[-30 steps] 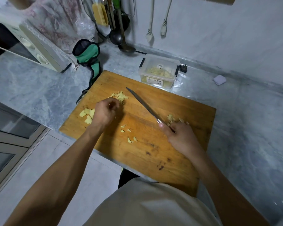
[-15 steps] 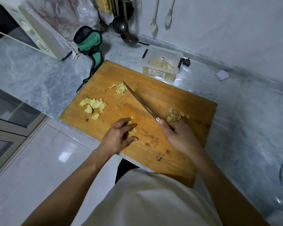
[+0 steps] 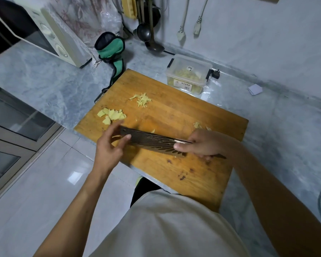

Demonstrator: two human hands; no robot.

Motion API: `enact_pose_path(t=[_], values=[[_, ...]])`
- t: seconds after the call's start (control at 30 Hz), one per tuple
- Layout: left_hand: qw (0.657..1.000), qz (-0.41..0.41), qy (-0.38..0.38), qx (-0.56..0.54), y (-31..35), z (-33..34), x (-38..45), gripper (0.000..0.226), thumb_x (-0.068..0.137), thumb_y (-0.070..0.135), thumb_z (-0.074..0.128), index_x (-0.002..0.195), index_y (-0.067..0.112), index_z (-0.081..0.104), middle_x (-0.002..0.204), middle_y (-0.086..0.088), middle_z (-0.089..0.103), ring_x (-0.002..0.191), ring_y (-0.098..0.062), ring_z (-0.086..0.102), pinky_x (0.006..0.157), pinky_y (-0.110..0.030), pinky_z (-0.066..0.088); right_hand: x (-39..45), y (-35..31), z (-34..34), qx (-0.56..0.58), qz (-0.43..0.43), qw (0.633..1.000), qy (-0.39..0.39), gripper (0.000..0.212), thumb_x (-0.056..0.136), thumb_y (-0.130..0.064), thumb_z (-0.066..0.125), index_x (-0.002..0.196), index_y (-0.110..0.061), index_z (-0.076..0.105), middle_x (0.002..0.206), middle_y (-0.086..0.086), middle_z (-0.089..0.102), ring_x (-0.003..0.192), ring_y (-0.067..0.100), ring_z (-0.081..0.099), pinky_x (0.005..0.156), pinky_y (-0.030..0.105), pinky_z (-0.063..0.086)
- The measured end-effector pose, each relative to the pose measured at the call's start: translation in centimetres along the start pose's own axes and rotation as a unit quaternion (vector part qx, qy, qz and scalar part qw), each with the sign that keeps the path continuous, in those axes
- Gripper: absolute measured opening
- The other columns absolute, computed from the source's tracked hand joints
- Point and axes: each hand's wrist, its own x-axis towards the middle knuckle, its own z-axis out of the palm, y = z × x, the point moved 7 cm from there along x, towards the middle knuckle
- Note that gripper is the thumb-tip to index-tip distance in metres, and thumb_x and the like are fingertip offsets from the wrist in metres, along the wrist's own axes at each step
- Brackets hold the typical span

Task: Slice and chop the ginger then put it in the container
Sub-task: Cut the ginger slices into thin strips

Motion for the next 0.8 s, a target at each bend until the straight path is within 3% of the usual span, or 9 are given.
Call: enact_pose_path(t=[0.1, 0.17, 0.3, 0.4, 0.63, 0.73, 0.8], values=[[0.999, -0.027, 0.013, 0.029, -0.9, -0.6, -0.8, 0.019, 0.088, 0.009, 0.071, 0.093, 0.026, 0.066, 0.09, 0.022, 0.068, 0.091, 0.001, 0.063, 0.077, -0.019, 0.048, 2.4, -0.4, -0.7, -0.081, 0.019, 0.996, -0.024, 0.056, 0.088, -0.065, 0.063, 0.082, -0.009, 0.069, 0.057, 0.0, 0.063, 0.048, 0.014, 0.056, 0.057, 0.029, 0.049], [0.998, -0.036, 0.014, 0.045, -1.2, -0.7, -1.0, 0.014, 0.087, 0.008, 0.072, 0.087, 0.021, 0.066, 0.083, 0.023, 0.067, 0.085, 0.003, 0.061, 0.073, -0.017, 0.046, 4.0, -0.5, -2.1, -0.137, 0.018, 0.99, 0.011, 0.05, 0.087, -0.062, 0.066, 0.09, -0.013, 0.071, 0.068, -0.001, 0.069, 0.06, 0.013, 0.064, 0.064, 0.031, 0.052], [0.993, -0.065, 0.006, 0.095, -0.7, -0.4, 1.0, 0.009, 0.087, 0.011, 0.073, 0.088, 0.019, 0.068, 0.086, 0.005, 0.07, 0.082, -0.011, 0.064, 0.067, -0.011, 0.046, 6.0, -1.3, -5.1, -0.225, 0.006, 0.97, 0.091, 0.053, 0.089, -0.063, 0.063, 0.115, -0.016, 0.066, 0.102, -0.002, 0.064, 0.094, 0.019, 0.061, 0.083, 0.036, 0.05], [0.988, -0.071, 0.0, 0.135, -0.2, 0.2, 3.0, 0.006, 0.087, 0.014, 0.073, 0.092, 0.017, 0.071, 0.088, 0.001, 0.071, 0.083, -0.014, 0.065, 0.064, -0.008, 0.042, 7.8, -1.2, -6.9, -0.246, 0.011, 0.964, 0.101, 0.054, 0.092, -0.06, 0.061, 0.124, -0.018, 0.064, 0.117, 0.003, 0.064, 0.1, 0.022, 0.058, 0.089, 0.037, 0.049], [0.982, -0.067, 0.016, 0.178, 1.0, 1.4, 7.9, 0.02, 0.092, 0.018, 0.069, 0.11, 0.009, 0.072, 0.092, 0.001, 0.069, 0.081, -0.011, 0.061, 0.06, 0.001, 0.039, 10.9, -1.8, -11.6, -0.284, 0.004, 0.947, 0.147, 0.052, 0.096, -0.057, 0.056, 0.131, -0.019, 0.061, 0.123, 0.005, 0.065, 0.113, 0.025, 0.059, 0.083, 0.034, 0.041], [0.979, -0.066, 0.007, 0.195, 1.5, 1.7, 10.3, 0.016, 0.093, 0.02, 0.068, 0.106, 0.013, 0.071, 0.09, 0.0, 0.07, 0.078, -0.013, 0.063, 0.054, -0.003, 0.039, 11.5, -2.4, -13.0, -0.282, 0.01, 0.948, 0.147, 0.048, 0.097, -0.056, 0.055, 0.126, -0.018, 0.064, 0.115, 0.005, 0.067, 0.104, 0.024, 0.061, 0.086, 0.036, 0.048], [0.979, -0.072, 0.004, 0.192, 2.0, 1.3, 11.2, 0.012, 0.092, 0.021, 0.069, 0.103, 0.016, 0.071, 0.091, -0.001, 0.072, 0.077, -0.014, 0.065, 0.055, -0.006, 0.039, 10.9, -2.8, -13.6, -0.291, 0.0, 0.942, 0.166, 0.047, 0.097, -0.058, 0.054, 0.118, -0.018, 0.067, 0.103, 0.003, 0.068, 0.093, 0.02, 0.061, 0.077, 0.034, 0.047]])
